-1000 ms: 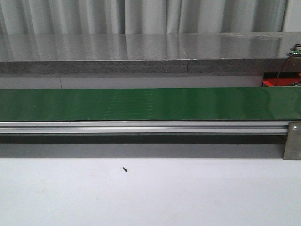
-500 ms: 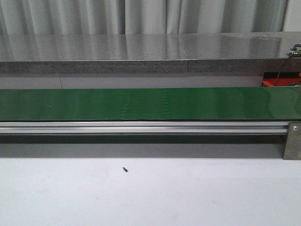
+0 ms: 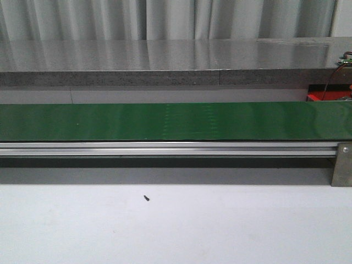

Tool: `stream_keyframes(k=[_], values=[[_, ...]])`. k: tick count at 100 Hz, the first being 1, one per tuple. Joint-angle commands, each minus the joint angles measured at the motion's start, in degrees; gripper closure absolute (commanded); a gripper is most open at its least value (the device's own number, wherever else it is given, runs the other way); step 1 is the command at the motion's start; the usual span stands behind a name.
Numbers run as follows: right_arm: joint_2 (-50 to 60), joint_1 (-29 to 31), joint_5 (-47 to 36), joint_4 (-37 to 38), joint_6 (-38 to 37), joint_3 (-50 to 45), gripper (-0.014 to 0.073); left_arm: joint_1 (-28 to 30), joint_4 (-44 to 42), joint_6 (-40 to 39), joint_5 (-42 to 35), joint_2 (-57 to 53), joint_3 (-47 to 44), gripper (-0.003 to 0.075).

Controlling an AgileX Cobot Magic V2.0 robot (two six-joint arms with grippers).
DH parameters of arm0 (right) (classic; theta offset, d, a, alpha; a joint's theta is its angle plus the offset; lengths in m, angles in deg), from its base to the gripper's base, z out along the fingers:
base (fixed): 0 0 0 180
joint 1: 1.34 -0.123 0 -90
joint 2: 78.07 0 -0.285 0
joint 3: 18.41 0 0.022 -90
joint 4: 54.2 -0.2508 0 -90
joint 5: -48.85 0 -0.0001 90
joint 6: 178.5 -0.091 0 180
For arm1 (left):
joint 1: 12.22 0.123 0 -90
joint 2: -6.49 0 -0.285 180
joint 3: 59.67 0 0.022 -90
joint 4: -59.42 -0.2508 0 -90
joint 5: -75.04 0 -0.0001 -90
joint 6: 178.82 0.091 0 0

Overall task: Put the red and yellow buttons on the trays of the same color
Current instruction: 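Lower the left gripper onto a red button and grasp it, then set the red button on the near end of the green belt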

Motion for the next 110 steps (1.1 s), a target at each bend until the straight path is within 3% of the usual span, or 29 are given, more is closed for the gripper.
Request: stream_keyframes(k=[1,25,42,79,110], values=[[0.19,0.10,-3.29,-0.84,0.17,1.20,0.0662,0.04,-0.22,-0.69,-1.63,-2.60,1.62,0.0200],[0.19,0.10,-3.29,-0.84,0.17,1.20,0.0662,0.04,0.37,-0.69,-1.63,-2.60,1.62,0.0527],[0.19,0.10,-3.29,-0.84,0.17,1.20,0.0662,0.04,0.41,-0.79,-1.00,-3.02,1.98,0.0662],[0.19,0.10,-3.29,-0.84,0.17,1.20,0.0662,-2.83,3.51,-0.79,-0.75,-11.15,2.47,0.0678],[0.19,0.10,-3.29,-0.84,0.17,1.20,0.0662,-14.10,3.64,2.24,0.82,-16.64,4.86,0.0678]])
